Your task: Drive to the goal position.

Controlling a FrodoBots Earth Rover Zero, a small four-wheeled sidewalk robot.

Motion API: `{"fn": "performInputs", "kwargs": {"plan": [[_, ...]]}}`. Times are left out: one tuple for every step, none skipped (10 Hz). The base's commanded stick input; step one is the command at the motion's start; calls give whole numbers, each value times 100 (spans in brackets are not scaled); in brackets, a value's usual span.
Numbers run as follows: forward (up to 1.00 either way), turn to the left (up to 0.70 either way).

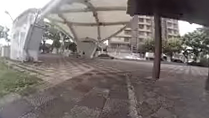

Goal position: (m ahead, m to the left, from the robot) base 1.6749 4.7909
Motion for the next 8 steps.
{"fn": "performInputs", "kwargs": {"plan": [[0,70],[0,70],[0,70],[0,70],[0,70],[0,70],[0,70],[0,70]]}}
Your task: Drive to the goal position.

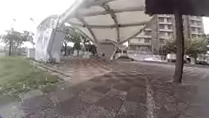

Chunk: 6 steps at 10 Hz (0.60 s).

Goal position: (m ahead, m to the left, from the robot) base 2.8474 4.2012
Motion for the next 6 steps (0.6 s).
{"fn": "performInputs", "kwargs": {"plan": [[0,70],[0,70],[0,70],[0,70],[0,70],[0,70]]}}
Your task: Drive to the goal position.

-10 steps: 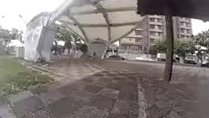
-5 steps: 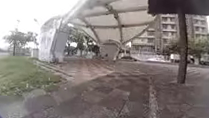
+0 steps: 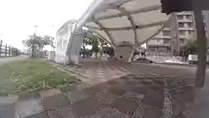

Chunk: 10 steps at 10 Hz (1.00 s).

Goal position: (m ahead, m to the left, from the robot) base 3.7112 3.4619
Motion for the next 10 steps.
{"fn": "performInputs", "kwargs": {"plan": [[0,70],[0,70],[0,70],[0,70],[0,70],[0,70],[0,70],[0,70],[0,70],[0,70]]}}
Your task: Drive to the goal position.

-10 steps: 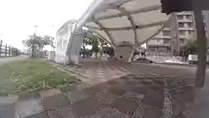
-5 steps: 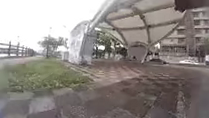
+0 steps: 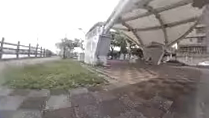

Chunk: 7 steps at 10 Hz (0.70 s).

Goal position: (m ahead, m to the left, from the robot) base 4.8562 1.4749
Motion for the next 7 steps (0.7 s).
{"fn": "performInputs", "kwargs": {"plan": [[0,70],[0,70],[0,70],[0,70],[0,70],[0,70],[0,70]]}}
